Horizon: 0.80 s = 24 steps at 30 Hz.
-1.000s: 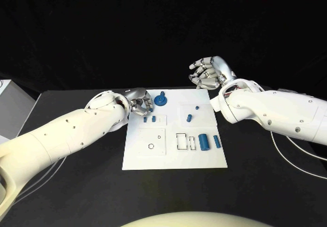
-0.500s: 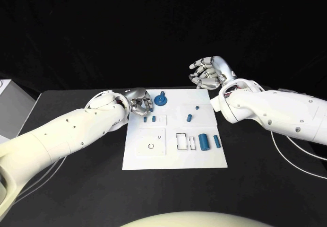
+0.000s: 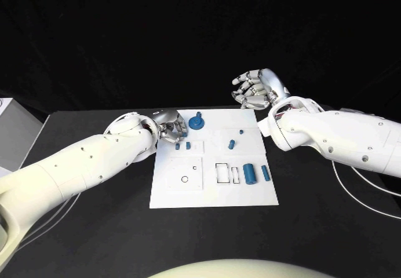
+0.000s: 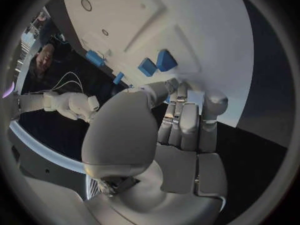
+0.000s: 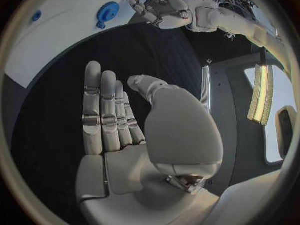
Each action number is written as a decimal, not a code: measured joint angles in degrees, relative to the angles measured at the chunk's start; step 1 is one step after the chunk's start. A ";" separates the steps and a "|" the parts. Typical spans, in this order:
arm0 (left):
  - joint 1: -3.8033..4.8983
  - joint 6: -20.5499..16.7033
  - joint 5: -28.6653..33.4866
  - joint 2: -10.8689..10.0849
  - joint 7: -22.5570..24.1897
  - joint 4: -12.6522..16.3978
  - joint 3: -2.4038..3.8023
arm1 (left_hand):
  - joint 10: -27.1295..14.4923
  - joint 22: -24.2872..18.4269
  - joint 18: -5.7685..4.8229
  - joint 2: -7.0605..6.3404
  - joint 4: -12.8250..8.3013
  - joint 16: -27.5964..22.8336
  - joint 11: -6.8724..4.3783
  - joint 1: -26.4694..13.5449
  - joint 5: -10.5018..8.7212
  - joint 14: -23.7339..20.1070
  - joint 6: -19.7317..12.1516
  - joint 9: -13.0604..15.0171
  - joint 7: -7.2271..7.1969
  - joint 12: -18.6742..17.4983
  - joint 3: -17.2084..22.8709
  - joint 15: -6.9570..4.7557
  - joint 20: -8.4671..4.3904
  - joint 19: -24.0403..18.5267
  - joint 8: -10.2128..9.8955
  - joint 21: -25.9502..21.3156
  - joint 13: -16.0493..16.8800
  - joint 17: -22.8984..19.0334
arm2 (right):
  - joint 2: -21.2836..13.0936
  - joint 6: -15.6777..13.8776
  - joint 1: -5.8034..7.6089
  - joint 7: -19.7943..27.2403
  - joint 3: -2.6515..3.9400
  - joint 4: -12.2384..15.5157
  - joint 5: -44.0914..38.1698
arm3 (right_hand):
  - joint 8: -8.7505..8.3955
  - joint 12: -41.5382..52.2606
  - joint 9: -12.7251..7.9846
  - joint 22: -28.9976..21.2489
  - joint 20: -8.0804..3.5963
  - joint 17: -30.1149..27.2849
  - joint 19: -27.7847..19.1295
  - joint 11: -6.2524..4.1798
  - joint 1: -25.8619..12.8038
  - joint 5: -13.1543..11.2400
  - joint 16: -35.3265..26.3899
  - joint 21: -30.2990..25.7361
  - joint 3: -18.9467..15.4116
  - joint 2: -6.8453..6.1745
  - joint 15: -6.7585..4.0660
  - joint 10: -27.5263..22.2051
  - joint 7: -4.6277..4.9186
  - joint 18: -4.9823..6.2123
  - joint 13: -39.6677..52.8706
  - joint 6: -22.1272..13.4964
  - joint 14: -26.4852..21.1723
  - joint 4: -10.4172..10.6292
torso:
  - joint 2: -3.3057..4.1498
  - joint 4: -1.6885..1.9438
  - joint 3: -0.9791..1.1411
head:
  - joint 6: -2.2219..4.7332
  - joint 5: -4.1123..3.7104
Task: Assemble the parts on the task board
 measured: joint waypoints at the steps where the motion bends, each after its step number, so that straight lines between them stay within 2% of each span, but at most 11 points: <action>1: -0.01 0.00 0.01 -0.07 -0.04 0.07 0.00 | 0.00 0.00 0.00 -0.03 0.00 0.00 0.00 -0.03 0.00 -0.24 -0.38 -0.12 -0.19 -0.12 0.00 -0.11 -0.01 -0.01 -0.33 0.00 0.09 -0.21 | -0.01 0.00 0.00 0.00 0.00 0.00 0.00 | 0.00 0.00 -0.07 -0.07 0.00 0.10 0.00 0.00 0.00 0.00 -0.21 0.00 0.00 0.00 -0.11 0.00 0.00 0.00 -0.07 0.00 0.11 0.00 | 0.00 0.00 -0.01 | -0.02 -0.02; 4: -0.09 0.00 0.03 -0.24 -0.13 0.29 0.00 | 0.00 0.00 0.00 -0.03 -0.06 0.00 0.00 -0.03 0.00 -0.33 -1.09 -0.39 -0.89 -0.14 -0.06 -0.20 -0.01 -0.01 -0.79 0.00 0.32 -0.44 | -0.02 0.00 0.00 0.00 0.00 0.00 0.00 | 0.00 0.00 -0.11 -0.09 0.00 0.17 0.00 0.00 0.00 0.00 -0.21 0.00 0.00 0.00 -0.20 0.00 0.00 0.00 -0.12 0.00 0.20 0.00 | 0.00 0.00 -0.02 | -0.05 -0.05; 17: -0.24 -0.38 0.10 -1.65 -0.45 1.17 0.19 | -0.01 -0.86 0.00 -0.03 -0.15 -0.45 0.01 -0.03 0.00 -0.93 -3.99 -1.18 -1.51 -1.38 -0.16 0.00 0.20 -0.65 -2.65 -0.67 0.85 -1.43 | -0.21 0.21 -0.06 -0.01 0.00 -0.14 0.00 | 0.00 0.00 -0.19 -0.09 0.00 0.36 0.00 0.00 0.02 0.00 -0.44 0.00 -0.25 -0.02 -0.19 0.00 0.00 0.00 -0.20 0.00 0.19 -0.41 | -0.01 0.07 -0.07 | -0.13 -0.28; 20: -0.28 -0.69 0.15 -2.19 -0.50 1.26 0.54 | -0.53 -1.52 -0.01 -0.03 -0.15 -0.70 0.53 -0.03 0.00 -1.49 -4.27 -1.28 -1.23 -1.82 -0.16 0.17 0.22 -1.29 -2.94 -1.23 0.91 -2.14 | -0.28 0.63 -0.11 -0.07 0.00 -0.34 -0.07 | 0.00 0.18 -0.40 0.37 -0.55 0.83 1.63 -0.34 1.38 -0.16 -0.38 0.71 -0.22 -0.11 -0.70 0.52 -0.03 -0.01 -0.65 0.06 1.93 -1.72 | -0.03 0.07 -0.08 | 0.04 -0.29; 23: -0.32 -1.33 0.57 -2.87 -0.49 1.29 1.42 | -1.82 -3.38 0.00 -0.03 -0.15 -2.48 0.95 -0.03 0.00 -4.48 -4.15 -1.27 -1.12 -2.68 -0.16 0.56 0.51 -3.01 -2.94 -2.90 0.91 -7.21 | -0.40 1.75 -0.16 -0.09 0.00 -0.86 -0.25 | 0.00 -2.56 -0.76 1.90 -1.25 2.26 3.96 -0.37 2.19 -0.83 1.81 3.02 0.33 0.31 -1.20 0.57 -0.11 0.00 -2.63 0.82 5.18 -2.72 | -0.07 0.07 -0.09 | 0.23 -0.36; 24: -0.32 -1.77 0.98 -3.22 -0.40 1.31 1.83 | -2.27 -4.27 -0.01 -0.03 -0.15 -3.36 1.21 -0.03 0.00 -5.80 -3.55 -1.21 -0.51 -2.93 -0.16 0.72 0.70 -3.84 -2.72 -3.66 0.91 -9.42 | -0.47 2.40 -0.18 -0.09 -0.01 -1.11 -0.38 | 0.00 -4.08 -0.92 2.72 -1.53 3.24 4.66 -0.60 2.23 -1.04 3.27 4.05 0.64 0.34 -1.33 1.23 -0.11 -0.01 -3.74 1.43 6.28 -3.03 | -0.09 0.07 -0.09 | 0.30 -0.37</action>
